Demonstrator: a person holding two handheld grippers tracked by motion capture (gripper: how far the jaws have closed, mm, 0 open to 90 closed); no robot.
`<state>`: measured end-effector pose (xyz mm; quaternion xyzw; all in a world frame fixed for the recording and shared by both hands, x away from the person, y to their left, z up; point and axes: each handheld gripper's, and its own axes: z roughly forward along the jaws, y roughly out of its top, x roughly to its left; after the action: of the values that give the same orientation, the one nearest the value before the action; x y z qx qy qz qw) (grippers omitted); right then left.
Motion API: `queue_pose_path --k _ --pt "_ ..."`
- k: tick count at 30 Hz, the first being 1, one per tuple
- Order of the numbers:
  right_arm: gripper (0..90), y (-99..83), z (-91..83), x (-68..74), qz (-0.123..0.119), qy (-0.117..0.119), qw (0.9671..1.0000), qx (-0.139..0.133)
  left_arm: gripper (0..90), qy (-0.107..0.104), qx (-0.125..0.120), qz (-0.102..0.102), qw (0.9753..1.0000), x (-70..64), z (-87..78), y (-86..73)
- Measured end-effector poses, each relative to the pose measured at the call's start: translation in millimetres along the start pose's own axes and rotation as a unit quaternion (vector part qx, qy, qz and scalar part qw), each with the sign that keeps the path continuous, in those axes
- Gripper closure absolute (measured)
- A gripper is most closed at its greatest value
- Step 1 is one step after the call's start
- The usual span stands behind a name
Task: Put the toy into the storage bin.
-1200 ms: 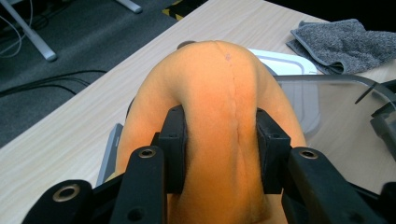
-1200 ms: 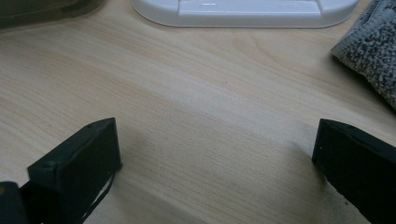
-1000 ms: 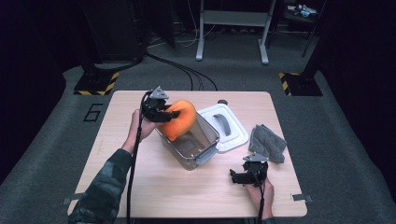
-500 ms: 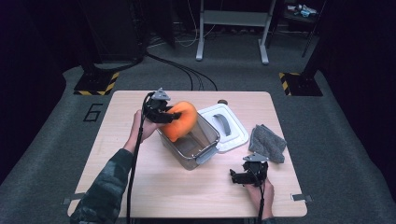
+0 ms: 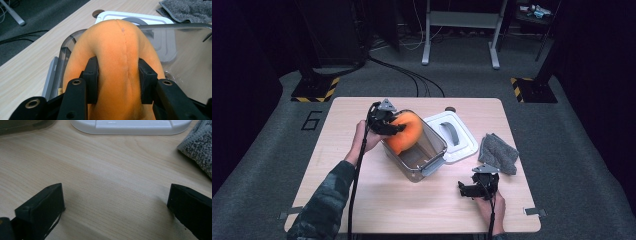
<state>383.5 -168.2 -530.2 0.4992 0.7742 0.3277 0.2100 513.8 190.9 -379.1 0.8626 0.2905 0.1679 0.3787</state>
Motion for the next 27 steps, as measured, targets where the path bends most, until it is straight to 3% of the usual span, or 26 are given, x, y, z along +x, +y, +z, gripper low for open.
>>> queue_pose_path --k 5,9,16,27 --pt "0.3 0.0 -0.1 -0.1 0.000 0.000 1.0000 0.000 59.3 0.000 0.005 -0.006 1.0000 -0.4 2.9 -1.3" --pt "0.3 0.0 -0.1 -0.1 0.000 0.000 1.0000 0.000 58.3 0.008 0.016 0.006 0.9998 -1.9 5.7 -0.3" --pt "0.3 0.0 0.0 -0.1 0.000 0.000 1.0000 0.000 56.1 0.004 0.029 0.004 0.9996 -1.0 10.0 -2.0" --pt "0.3 0.0 -0.1 -0.1 0.000 0.000 1.0000 0.000 41.2 0.004 0.048 -0.011 0.9988 -1.1 20.0 -8.1"
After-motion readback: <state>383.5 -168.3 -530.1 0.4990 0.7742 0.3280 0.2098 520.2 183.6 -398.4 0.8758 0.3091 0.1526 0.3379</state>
